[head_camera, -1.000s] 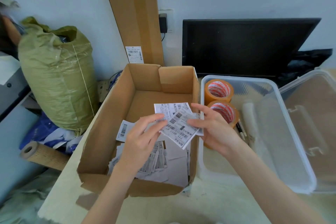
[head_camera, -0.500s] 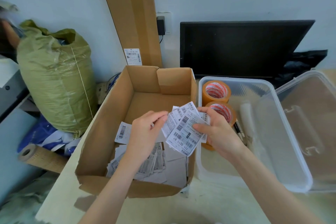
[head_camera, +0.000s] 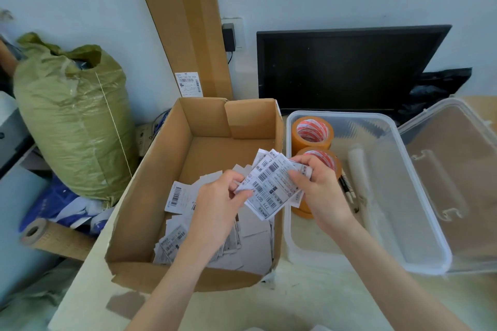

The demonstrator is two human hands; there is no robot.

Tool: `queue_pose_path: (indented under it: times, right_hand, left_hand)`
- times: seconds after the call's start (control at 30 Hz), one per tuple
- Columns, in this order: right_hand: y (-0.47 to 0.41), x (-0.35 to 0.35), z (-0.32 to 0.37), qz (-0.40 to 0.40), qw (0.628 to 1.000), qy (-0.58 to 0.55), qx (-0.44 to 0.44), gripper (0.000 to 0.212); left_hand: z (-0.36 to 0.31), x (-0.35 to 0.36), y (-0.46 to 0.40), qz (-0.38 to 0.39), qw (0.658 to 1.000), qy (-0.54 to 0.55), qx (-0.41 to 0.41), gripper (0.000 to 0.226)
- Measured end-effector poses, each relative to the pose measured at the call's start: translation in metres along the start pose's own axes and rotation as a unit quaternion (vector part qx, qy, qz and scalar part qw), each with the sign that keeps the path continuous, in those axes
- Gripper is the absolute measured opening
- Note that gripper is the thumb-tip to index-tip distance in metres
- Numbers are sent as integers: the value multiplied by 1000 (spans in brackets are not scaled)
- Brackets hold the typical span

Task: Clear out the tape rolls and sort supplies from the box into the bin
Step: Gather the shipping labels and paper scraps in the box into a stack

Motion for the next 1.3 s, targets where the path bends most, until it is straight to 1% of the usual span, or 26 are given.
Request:
queue_pose_path:
  times: [0.1, 0.2, 0.27, 0.33, 0.4, 0.47, 0.57, 0.63, 0.7, 0.77, 0.83, 0.87, 1.0, 1.07, 1.13, 1.2, 1.3]
  right_hand:
    - [-1, -7, 4, 10, 997, 71, -11, 23]
    - [-1, -11, 10, 39, 993, 114, -12, 27]
    - [1, -8, 14, 86, 987, 133, -19, 31]
    - [4, -4, 16, 126, 982, 138, -25, 32]
    - [5, -2, 15, 141, 982, 124, -20, 33]
    - [5, -3, 13, 134, 985, 110, -14, 35]
    - [1, -11, 4, 102, 993, 65, 6, 30]
    - [1, -15, -3, 98, 994, 34, 18, 25]
    - [2, -13, -5, 117, 993, 10, 18, 22]
    - [7, -13, 0, 128, 991, 29, -13, 14]
    - [10, -16, 5, 122, 987, 84, -64, 20]
    - [12, -17, 5, 118, 985, 102, -77, 23]
    - [16, -19, -3, 115, 988, 89, -59, 38]
    - [17, -16, -5, 120, 987, 88, -61, 45]
    - [17, -16, -6, 116, 988, 79, -57, 46]
    - [16, -15, -7, 112, 990, 69, -47, 46]
    - [14, -16, -11, 108, 991, 79, -30, 38]
  left_hand:
    - [3, -10, -5, -33, 998, -52, 25, 12]
    - [-5, -19, -10, -38, 990, -90, 105, 11]
    - [-13, -20, -13, -25, 985, -94, 146, 12]
    - [-17, -16, -17, 19, 982, -94, 161, 15]
    - [-19, -9, -21, 61, 984, -53, 157, 18]
    - [-18, -4, -24, 75, 987, -13, 139, 20]
    - [-17, 1, -24, 91, 988, -17, 124, 21]
    - [-17, 1, -24, 87, 987, -20, 132, 21]
    - [-22, -1, -22, 67, 986, -25, 150, 20]
    - [-30, -5, -18, 30, 982, -52, 181, 18]
    - [-36, -9, -13, 3, 977, -89, 196, 14]
    - [-35, -8, -12, 4, 979, -85, 185, 14]
    - [-24, 5, -8, 56, 990, 21, 127, 22]
    - [-22, 11, -5, 65, 988, 57, 124, 30]
    - [-24, 13, -3, 62, 987, 70, 130, 35]
    - [-24, 13, -2, 60, 987, 81, 128, 32]
    - [-19, 15, -4, 64, 986, 84, 126, 15]
Point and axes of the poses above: each hand's wrist, its own y-axis away from the middle knuckle, its own x-axis out of the palm, z = x × y, the point moved 6 cm from there along -y, towards the middle knuckle
